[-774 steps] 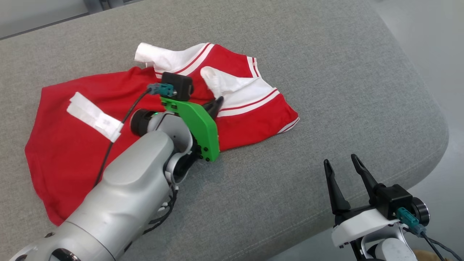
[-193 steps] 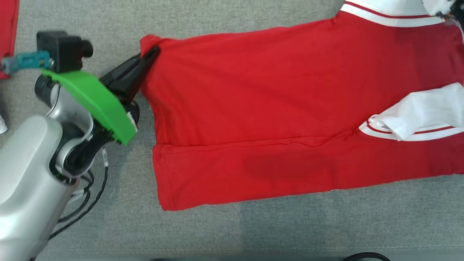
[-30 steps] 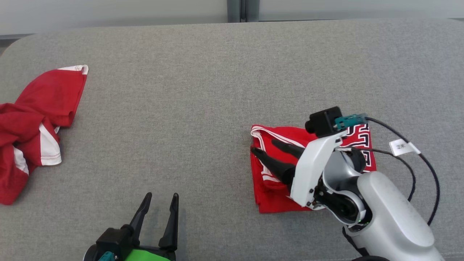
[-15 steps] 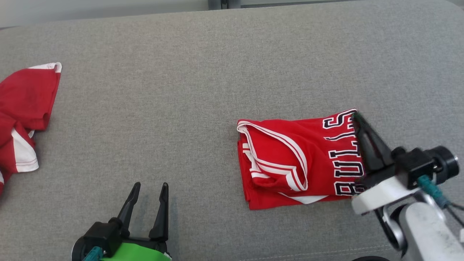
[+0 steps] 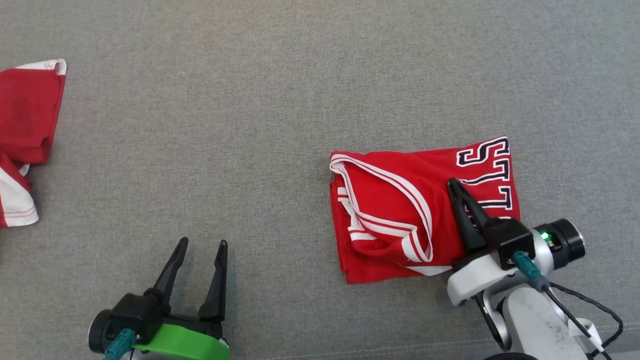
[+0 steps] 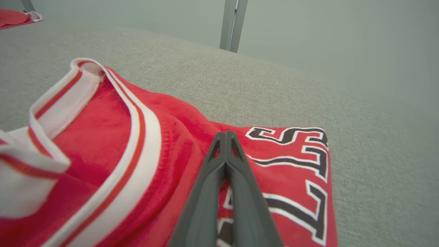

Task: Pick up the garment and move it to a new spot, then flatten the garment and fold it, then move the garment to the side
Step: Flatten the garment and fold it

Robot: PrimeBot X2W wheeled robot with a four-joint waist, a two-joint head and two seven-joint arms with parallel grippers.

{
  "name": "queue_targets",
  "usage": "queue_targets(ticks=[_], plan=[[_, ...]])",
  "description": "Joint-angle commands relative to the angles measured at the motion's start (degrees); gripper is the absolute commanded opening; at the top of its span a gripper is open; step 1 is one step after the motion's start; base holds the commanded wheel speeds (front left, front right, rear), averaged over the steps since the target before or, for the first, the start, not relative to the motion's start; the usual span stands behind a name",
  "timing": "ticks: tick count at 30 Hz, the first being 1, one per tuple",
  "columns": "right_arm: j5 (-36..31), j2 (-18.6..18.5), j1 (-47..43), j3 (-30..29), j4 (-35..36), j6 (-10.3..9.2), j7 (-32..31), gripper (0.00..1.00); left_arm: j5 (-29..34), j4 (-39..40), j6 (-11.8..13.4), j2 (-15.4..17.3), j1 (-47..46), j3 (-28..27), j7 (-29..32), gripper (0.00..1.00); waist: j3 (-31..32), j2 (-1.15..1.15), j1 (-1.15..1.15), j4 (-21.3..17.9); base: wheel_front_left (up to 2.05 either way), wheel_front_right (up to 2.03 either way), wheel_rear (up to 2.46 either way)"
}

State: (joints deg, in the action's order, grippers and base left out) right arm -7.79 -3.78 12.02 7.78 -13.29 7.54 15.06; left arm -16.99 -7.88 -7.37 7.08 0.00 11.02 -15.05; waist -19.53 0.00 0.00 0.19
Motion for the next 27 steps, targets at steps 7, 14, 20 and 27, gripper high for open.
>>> queue_targets(ticks=[7, 14, 20, 27], plan=[[-0.9, -1.22, 2.8, 8.06, -5.83, -0.1, 0.14, 0.0, -0.08, -0.4, -0.22, 0.32, -1.31, 0.48, -0.14, 1.0, -0.34, 0.0, 0.0, 1.38, 0.0, 0.0, 0.0], [-0.07, -2.21, 4.13, 16.56, -7.36, -0.1, 0.14, 0.0, -0.4, -0.68, -0.22, -0.54, -1.39, 0.67, -0.14, 1.0, -0.2, 0.0, 0.0, 2.76, 0.0, 0.0, 0.0], [0.71, -2.25, 4.22, 21.85, -7.01, -0.1, 0.15, 0.0, -0.48, -1.06, -0.22, -1.28, -1.34, 0.89, -0.14, 1.0, -0.02, 0.0, 0.0, 3.76, 0.0, 0.0, 0.0], [1.36, -1.68, 3.7, 22.7, -4.12, -0.1, 0.16, 0.0, -0.65, -1.44, -0.21, -1.67, -1.03, 0.55, -0.15, 1.0, 0.32, 0.0, 0.0, 4.14, 0.0, 0.0, 0.0]])
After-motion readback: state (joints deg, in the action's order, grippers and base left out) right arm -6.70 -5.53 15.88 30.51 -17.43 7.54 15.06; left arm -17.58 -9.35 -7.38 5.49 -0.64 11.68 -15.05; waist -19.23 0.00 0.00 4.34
